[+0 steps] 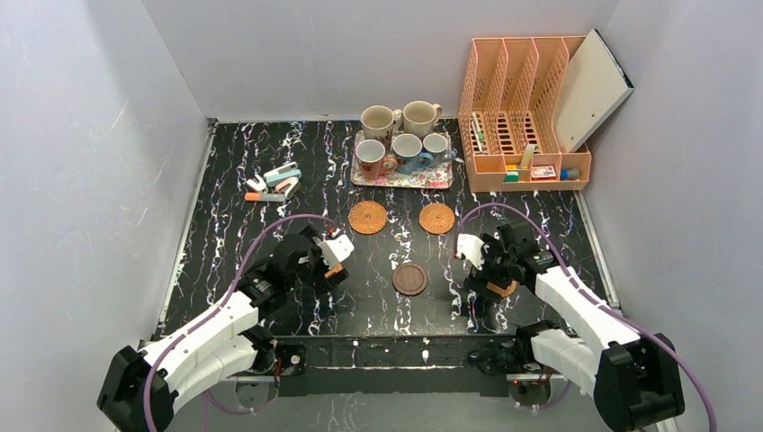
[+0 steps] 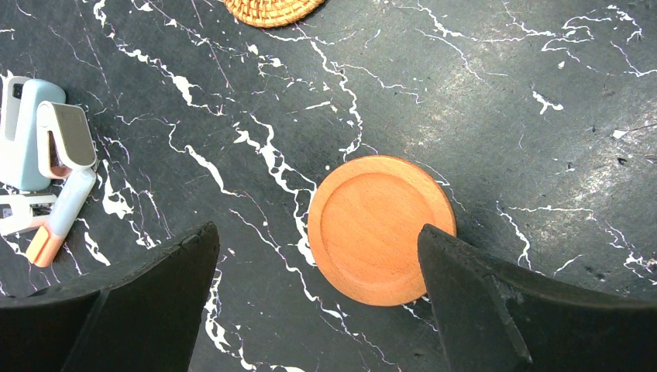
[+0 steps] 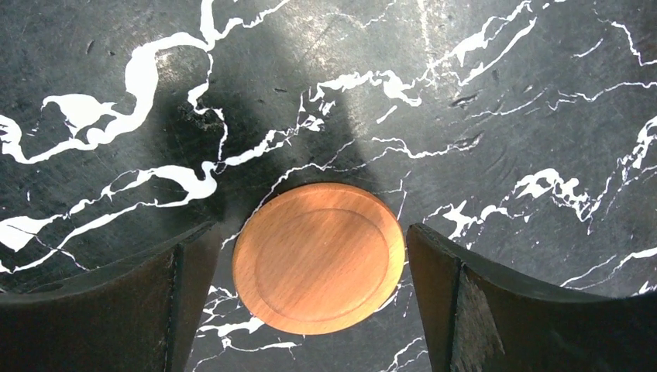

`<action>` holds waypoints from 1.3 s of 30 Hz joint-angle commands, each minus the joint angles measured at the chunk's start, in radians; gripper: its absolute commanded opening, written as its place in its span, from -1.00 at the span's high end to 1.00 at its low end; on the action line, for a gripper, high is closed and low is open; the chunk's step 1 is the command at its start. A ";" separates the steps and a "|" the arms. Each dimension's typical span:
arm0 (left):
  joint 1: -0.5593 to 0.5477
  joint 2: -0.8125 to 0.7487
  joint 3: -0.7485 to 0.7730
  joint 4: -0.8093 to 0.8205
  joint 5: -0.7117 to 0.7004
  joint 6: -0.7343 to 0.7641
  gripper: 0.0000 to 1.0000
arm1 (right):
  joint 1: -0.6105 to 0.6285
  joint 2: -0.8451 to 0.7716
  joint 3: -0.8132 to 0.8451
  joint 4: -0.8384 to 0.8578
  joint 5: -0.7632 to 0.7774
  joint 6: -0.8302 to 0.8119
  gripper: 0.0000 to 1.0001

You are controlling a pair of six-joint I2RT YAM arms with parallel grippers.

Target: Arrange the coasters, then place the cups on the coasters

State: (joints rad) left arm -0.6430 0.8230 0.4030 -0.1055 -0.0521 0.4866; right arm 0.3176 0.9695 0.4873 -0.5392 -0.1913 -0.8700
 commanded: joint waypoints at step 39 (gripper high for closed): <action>0.005 -0.012 -0.005 0.000 0.010 0.004 -0.96 | 0.028 0.008 -0.029 0.079 0.089 0.041 -0.97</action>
State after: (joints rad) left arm -0.6430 0.8204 0.4030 -0.1055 -0.0517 0.4896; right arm 0.3416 0.9745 0.4660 -0.4316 -0.0998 -0.8406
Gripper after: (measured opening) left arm 0.980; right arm 0.982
